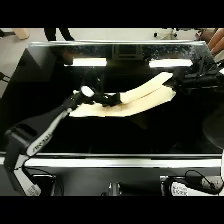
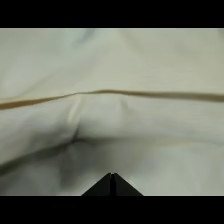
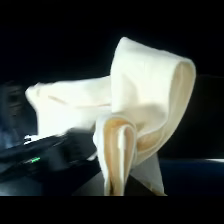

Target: Fold the shirts.

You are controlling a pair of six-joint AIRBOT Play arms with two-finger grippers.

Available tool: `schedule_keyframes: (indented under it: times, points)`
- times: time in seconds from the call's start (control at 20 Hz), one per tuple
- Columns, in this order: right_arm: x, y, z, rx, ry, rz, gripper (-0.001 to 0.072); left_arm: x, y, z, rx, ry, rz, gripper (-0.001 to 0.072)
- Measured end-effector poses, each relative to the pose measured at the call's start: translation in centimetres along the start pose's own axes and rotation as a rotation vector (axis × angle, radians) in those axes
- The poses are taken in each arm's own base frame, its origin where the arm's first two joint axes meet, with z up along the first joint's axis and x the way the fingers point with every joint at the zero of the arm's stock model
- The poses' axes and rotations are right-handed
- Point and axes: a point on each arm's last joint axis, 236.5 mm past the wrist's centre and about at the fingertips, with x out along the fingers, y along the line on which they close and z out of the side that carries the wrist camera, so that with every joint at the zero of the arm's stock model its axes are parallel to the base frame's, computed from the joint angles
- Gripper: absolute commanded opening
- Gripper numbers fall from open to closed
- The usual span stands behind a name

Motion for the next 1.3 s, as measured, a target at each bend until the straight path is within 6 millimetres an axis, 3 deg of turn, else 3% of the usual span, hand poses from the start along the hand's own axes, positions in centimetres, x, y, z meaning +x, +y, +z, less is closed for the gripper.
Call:
schedule_keyframes:
  times: [0.15, 0.25, 0.35, 0.45, 0.55, 0.65, 0.75, 0.85, 0.9, 0.95, 1.0, 1.05, 1.15, 1.3]
  points:
    - [-2.8, 2.9, -2.6, -0.024, 0.031, 0.012, 0.0023, 4.3, -2.7, -3.5, -0.042, 0.025, -0.059, 0.003]
    - [-3.8, 3.9, -3.3, -0.026, 0.027, 0.014, 0.0023, 6.0, -4.2, -5.5, -0.044, 0.051, -0.084, 0.0027]
    - [-4.2, 4.4, -3.3, -0.029, 0.012, 0.016, 0.0023, 6.1, -4.8, -5.7, -0.013, 0.053, -0.089, 0.0026]
    - [-3.5, 5.3, -3.0, -0.034, -0.007, 0.025, 0.0023, 4.2, -4.9, -4.5, 0.073, 0.052, -0.062, 0.0027]
    - [-1.5, 6.7, -2.8, -0.049, -0.01, 0.051, 0.0023, -0.1, -4.2, -1.0, 0.175, 0.007, 0.012, 0.0028]
    - [1.9, 8.7, -2.8, -0.068, 0.0, 0.086, 0.0024, -6.1, -3.4, 3.1, 0.262, -0.062, 0.103, 0.0029]
    - [7.0, 10.4, -3.3, -0.067, 0.018, 0.119, 0.0024, -14.5, -2.7, 7.6, 0.316, -0.172, 0.195, 0.0029]
    - [12.8, 12.0, -4.6, -0.035, 0.052, 0.159, 0.0028, -23.0, -2.5, 10.8, 0.334, -0.297, 0.265, 0.0029]
    - [15.6, 12.4, -5.4, -0.012, 0.07, 0.173, 0.0197, -26.7, -2.8, 11.5, 0.337, -0.347, 0.283, 0.0029]
    - [18.7, 12.7, -6.4, 0.023, 0.085, 0.186, 0.0502, -30.5, -3.3, 11.9, 0.344, -0.402, 0.303, 0.0029]
    - [21.2, 12.9, -7.5, 0.055, 0.101, 0.198, 0.0591, -33.7, -3.7, 12.1, 0.348, -0.453, 0.323, 0.0029]
    - [23.3, 13.1, -8.4, 0.082, 0.116, 0.215, 0.0605, -36.7, -4.1, 11.9, 0.357, -0.494, 0.344, 0.0029]
    - [25.3, 13.1, -9.3, 0.101, 0.13, 0.241, 0.0606, -40.4, -5.2, 10.9, 0.371, -0.539, 0.364, 0.003]
    - [24.0, 11.2, -8.4, 0.077, 0.158, 0.228, 0.0606, -43.3, -4.6, 9.8, 0.381, -0.56, 0.431, 0.003]
